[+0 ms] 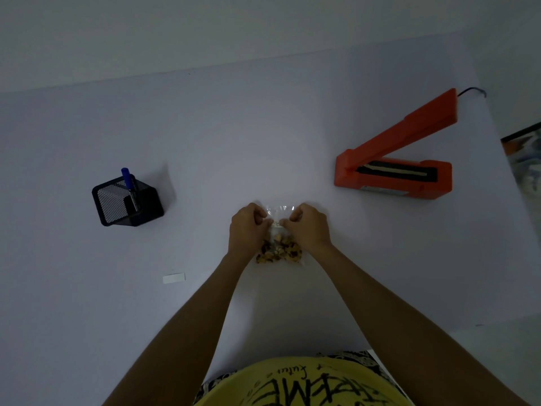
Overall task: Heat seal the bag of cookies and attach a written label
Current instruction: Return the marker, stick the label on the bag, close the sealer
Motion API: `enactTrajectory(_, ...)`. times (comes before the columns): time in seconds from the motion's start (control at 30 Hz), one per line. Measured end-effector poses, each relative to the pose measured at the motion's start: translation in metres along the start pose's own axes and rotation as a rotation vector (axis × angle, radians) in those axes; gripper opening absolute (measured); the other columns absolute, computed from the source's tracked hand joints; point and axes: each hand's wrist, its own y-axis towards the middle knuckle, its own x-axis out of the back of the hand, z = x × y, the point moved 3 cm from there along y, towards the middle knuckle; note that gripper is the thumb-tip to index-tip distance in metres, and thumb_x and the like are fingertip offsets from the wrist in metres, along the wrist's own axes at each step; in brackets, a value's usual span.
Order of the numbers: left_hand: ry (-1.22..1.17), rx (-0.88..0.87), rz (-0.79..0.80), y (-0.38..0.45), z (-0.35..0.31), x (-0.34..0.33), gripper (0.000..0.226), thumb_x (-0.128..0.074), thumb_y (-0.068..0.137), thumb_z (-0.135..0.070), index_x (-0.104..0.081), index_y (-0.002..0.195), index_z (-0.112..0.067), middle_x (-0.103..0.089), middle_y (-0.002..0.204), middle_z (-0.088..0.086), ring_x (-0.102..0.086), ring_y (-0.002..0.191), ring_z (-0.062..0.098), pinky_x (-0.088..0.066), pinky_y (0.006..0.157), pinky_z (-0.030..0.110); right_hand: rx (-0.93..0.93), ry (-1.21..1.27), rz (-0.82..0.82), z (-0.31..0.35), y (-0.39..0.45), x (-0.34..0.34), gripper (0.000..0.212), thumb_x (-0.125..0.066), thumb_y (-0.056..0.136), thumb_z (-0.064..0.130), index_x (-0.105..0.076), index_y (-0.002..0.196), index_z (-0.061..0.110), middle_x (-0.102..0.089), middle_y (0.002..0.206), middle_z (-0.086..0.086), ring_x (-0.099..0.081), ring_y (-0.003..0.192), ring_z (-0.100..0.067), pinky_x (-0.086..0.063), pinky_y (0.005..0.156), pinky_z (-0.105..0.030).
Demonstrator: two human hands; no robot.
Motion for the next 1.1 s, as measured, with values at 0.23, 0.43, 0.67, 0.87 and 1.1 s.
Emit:
enactTrajectory(0.23, -0.021, -0.002, 0.006, 0.001, 0.001, 0.001, 0.016, -0.074, 0.079, -0.023, -0.060, 0.082, -0.015, -0.061, 0.072, 0.000, -0.057, 0.066, 0.012, -0.048, 0.063, 0.026, 0.049, 0.033, 0.051, -0.007, 0.002, 0.012, 0.010, -0.069, 0.078, 0.013, -0.060, 0.078, 0.015, -0.058, 0.068, 0.008, -0.056, 0.066, -0.010, -0.041, 0.060, -0.022)
enactTrajectory(0.43, 0.024, 0.019, 0.023, 0.003, -0.001, -0.002, 0.028, -0.080, 0.072, -0.027, -0.060, 0.085, -0.013, -0.057, 0.074, -0.002, -0.054, 0.066, 0.010, -0.043, 0.060, 0.020, 0.067, 0.026, 0.078, -0.007, 0.000, 0.009, 0.015, -0.073, 0.076, 0.012, -0.059, 0.079, 0.015, -0.059, 0.070, 0.003, -0.056, 0.065, -0.011, -0.041, 0.056, -0.019)
enactTrajectory(0.67, -0.041, 0.033, 0.031, 0.005, 0.003, 0.001, 0.016, -0.075, 0.078, -0.017, -0.061, 0.084, -0.013, -0.061, 0.071, 0.000, -0.055, 0.065, 0.009, -0.041, 0.060, 0.013, 0.055, 0.035, 0.034, -0.004, 0.002, 0.010, 0.023, -0.077, 0.076, 0.026, -0.061, 0.076, 0.011, -0.059, 0.067, 0.005, -0.055, 0.062, -0.010, -0.040, 0.054, -0.020)
enactTrajectory(0.87, -0.044, 0.041, 0.016, 0.005, 0.004, -0.001, 0.018, -0.076, 0.077, -0.017, -0.060, 0.084, -0.014, -0.060, 0.071, -0.002, -0.054, 0.064, 0.005, -0.039, 0.058, 0.011, 0.051, -0.003, 0.053, -0.004, 0.005, 0.011, 0.020, -0.078, 0.077, 0.022, -0.060, 0.077, 0.011, -0.056, 0.066, 0.007, -0.051, 0.059, -0.005, -0.035, 0.051, -0.017)
enactTrajectory(1.1, -0.039, 0.042, 0.013, 0.003, 0.004, 0.001, 0.021, -0.078, 0.076, -0.020, -0.060, 0.086, -0.013, -0.061, 0.074, 0.000, -0.054, 0.065, 0.007, -0.039, 0.059, 0.010, 0.077, 0.007, 0.078, -0.004, 0.004, 0.012, 0.021, -0.078, 0.076, 0.021, -0.060, 0.076, 0.012, -0.058, 0.068, 0.005, -0.053, 0.060, -0.006, -0.040, 0.053, -0.015)
